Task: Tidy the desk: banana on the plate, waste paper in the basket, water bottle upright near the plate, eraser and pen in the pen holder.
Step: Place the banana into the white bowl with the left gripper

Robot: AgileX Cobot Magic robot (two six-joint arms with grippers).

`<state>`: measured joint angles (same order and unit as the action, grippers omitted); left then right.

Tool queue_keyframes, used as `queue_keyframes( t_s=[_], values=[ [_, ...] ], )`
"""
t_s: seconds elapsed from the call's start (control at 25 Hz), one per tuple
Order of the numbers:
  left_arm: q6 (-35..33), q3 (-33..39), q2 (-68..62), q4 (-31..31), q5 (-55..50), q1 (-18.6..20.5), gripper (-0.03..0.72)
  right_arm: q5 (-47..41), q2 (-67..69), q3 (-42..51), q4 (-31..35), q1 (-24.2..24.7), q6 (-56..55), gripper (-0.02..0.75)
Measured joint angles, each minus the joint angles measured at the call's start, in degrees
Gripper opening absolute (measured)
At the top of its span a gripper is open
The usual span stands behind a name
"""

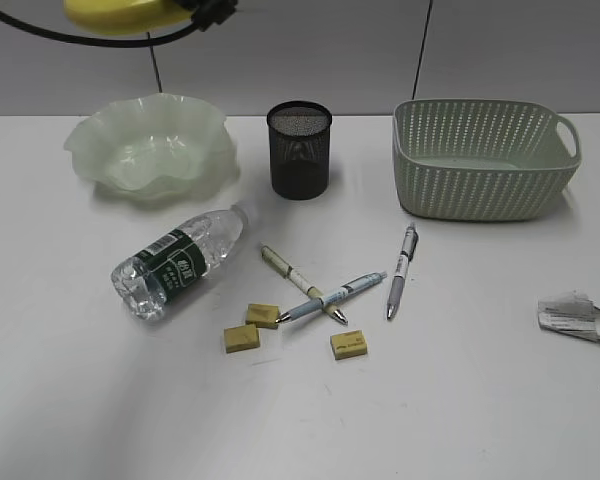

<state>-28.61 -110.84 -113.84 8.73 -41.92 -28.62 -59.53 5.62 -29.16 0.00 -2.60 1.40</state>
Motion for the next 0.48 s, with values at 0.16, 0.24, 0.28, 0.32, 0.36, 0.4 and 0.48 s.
queue_keyframes(
  t_s=[0.16,0.24,0.28,0.32,0.36,0.4,0.48],
  values=[
    [0.00,0.00,-3.79,-0.25,4.71,5.18,0.321,0.00,0.00,0.00,0.00,0.00,0.00,0.454],
    [0.00,0.00,-6.28,-0.74,6.90,6.51,0.321,0.00,0.00,0.00,0.00,0.00,0.00,0.454],
    [0.00,0.00,-7.41,-1.03,8.21,6.88,0.321,0.00,0.00,0.00,0.00,0.00,0.00,0.454],
    [0.00,0.00,-8.78,-1.24,9.61,7.15,0.321,0.00,0.00,0.00,0.00,0.00,0.00,0.454],
    [0.00,0.00,-10.23,-1.34,10.81,7.41,0.321,0.00,0.00,0.00,0.00,0.00,0.00,0.454],
    [0.00,0.00,-11.46,-1.40,12.16,7.50,0.321,0.00,0.00,0.00,0.00,0.00,0.00,0.454],
    [0.00,0.00,-14.40,-1.47,14.19,7.69,0.321,0.00,0.00,0.00,0.00,0.00,0.00,0.454]
  ],
)
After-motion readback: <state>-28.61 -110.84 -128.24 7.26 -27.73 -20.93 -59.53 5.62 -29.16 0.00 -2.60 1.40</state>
